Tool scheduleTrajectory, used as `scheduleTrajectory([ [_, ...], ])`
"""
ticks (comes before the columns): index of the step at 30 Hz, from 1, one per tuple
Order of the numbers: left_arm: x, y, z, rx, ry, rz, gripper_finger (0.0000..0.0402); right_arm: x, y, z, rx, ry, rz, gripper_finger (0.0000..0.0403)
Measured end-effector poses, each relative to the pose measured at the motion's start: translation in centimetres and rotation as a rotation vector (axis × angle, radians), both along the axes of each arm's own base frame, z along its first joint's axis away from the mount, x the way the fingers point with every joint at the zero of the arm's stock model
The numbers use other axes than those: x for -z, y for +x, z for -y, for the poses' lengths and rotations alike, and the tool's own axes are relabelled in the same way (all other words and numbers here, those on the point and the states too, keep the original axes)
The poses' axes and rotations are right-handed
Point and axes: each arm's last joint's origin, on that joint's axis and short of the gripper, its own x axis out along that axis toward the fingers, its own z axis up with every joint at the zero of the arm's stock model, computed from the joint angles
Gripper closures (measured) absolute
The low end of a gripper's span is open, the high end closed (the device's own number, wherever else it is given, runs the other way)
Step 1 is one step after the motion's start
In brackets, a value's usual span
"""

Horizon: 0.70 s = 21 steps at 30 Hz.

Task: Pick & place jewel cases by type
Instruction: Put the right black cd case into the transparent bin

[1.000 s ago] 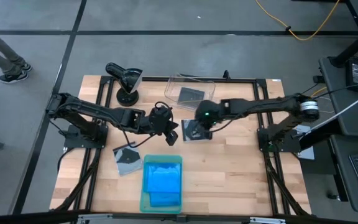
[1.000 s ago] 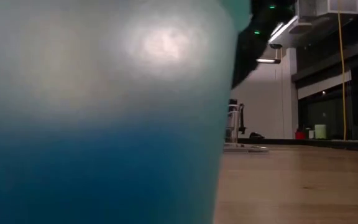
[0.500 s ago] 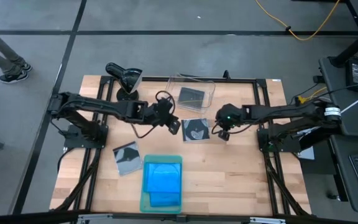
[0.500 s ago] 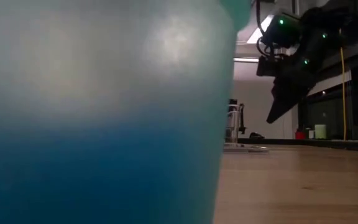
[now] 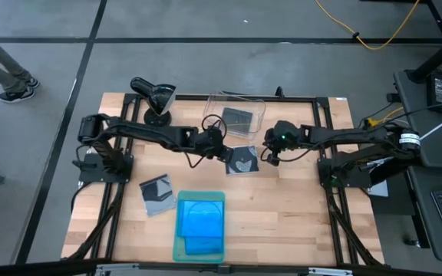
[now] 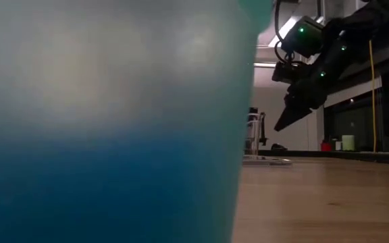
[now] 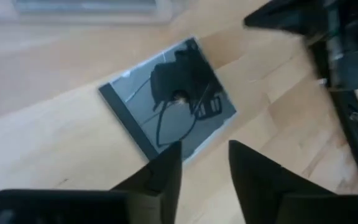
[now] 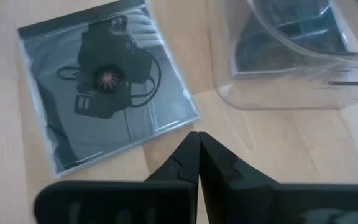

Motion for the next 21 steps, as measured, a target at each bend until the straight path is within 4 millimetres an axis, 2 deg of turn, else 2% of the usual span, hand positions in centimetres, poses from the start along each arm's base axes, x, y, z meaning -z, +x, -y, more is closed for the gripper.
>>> scheduleTrajectory([
  [5,2.1,1.0,0.0,-0.026,-0.066,-0.028,0.0233,0.2,0.0,0.3,0.000,0.024,-0.004,0.0393],
  [9,3.7,1.4,0.0,-0.027,-0.102,-0.074,0.0213,1.4,0.1,0.3,-0.014,0.051,-0.024,0.0393],
  [16,5.7,1.9,0.0,-0.035,-0.123,-0.125,0.0206,4.4,-0.1,0.1,-0.026,0.129,-0.074,0.0393],
  [21,7.0,2.2,0.0,-0.040,-0.142,-0.156,0.0206,5.5,0.2,0.1,-0.057,0.181,-0.094,0.0393],
])
